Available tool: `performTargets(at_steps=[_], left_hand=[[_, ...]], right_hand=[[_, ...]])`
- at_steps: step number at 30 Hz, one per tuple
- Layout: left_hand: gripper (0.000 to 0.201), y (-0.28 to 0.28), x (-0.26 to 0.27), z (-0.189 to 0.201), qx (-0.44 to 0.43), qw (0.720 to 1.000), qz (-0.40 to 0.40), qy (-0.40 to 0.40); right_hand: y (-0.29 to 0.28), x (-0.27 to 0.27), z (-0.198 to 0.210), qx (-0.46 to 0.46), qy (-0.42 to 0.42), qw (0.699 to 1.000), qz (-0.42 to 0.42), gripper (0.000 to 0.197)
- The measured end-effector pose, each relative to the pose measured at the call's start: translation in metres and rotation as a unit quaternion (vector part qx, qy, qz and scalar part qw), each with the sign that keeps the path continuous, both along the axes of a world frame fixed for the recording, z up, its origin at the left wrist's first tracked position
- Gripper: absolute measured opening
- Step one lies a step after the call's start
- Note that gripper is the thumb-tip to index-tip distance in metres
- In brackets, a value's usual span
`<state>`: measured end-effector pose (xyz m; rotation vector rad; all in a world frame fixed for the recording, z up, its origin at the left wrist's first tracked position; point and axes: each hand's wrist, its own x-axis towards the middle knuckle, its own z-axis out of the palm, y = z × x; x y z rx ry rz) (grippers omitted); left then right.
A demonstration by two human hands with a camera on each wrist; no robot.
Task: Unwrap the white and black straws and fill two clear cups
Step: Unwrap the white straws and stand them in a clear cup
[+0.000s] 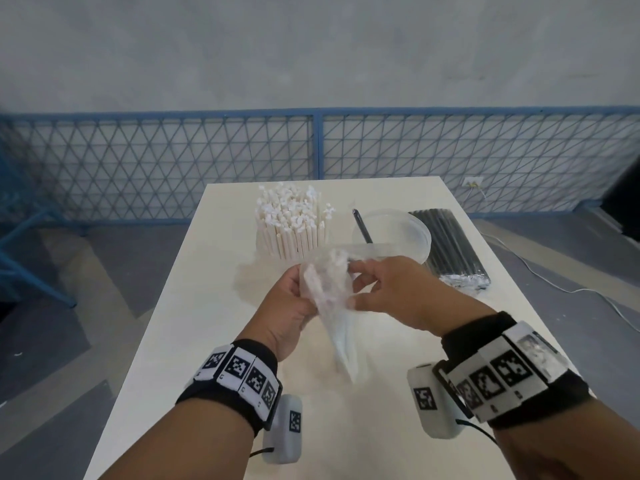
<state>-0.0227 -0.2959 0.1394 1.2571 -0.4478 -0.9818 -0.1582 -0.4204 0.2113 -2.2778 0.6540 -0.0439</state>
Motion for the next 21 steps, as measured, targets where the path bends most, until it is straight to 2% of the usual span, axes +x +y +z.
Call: performTargets(at_steps=[2, 5, 7, 9, 10, 12, 13, 16, 18, 21], left_hand=[[0.058, -0.003, -0.001, 0.003, 0.002, 1.000, 0.020, -0.004], [0.062, -0.006, 0.000, 0.005, 0.002, 1.000, 0.019, 0.014], [0.056, -0.007, 0.000, 0.006, -0.005, 1.000, -0.004, 0.025], [0.047, -0.007, 0.000, 0.006, -0.013, 0.999, -0.009, 0.037], [0.042, -0.007, 0.000, 0.008, -0.014, 0.999, -0.009, 0.040], [0.030, -0.008, -0.002, 0.009, -0.003, 1.000, -0.011, 0.020], [0.026, -0.009, -0.002, 0.008, 0.008, 1.000, -0.006, 0.009], [0.028, -0.014, -0.003, 0.001, 0.028, 0.999, 0.031, -0.030], [0.025, -0.015, -0.005, -0.003, 0.029, 0.998, 0.051, -0.039], [0.033, -0.013, -0.008, -0.007, 0.020, 0.997, 0.064, -0.041]], right_hand=[[0.003, 0.001, 0.002, 0.021, -0.021, 0.999, 0.015, 0.057], [0.004, 0.005, 0.004, -0.002, -0.047, 0.999, 0.010, 0.043], [0.004, 0.007, 0.004, 0.089, -0.072, 0.993, -0.012, 0.039], [0.002, 0.009, 0.000, 0.205, -0.099, 0.973, -0.026, 0.049], [0.002, 0.010, -0.002, 0.235, -0.111, 0.965, -0.028, 0.061], [0.003, 0.011, -0.007, 0.249, -0.124, 0.960, -0.029, 0.082], [0.005, 0.013, -0.009, 0.236, -0.130, 0.963, -0.029, 0.082], [0.016, 0.017, -0.018, 0.220, -0.155, 0.960, -0.078, 0.057], [0.023, 0.020, -0.026, 0.244, -0.176, 0.946, -0.118, 0.049], [0.031, 0.024, -0.030, 0.255, -0.198, 0.931, -0.168, 0.036]])
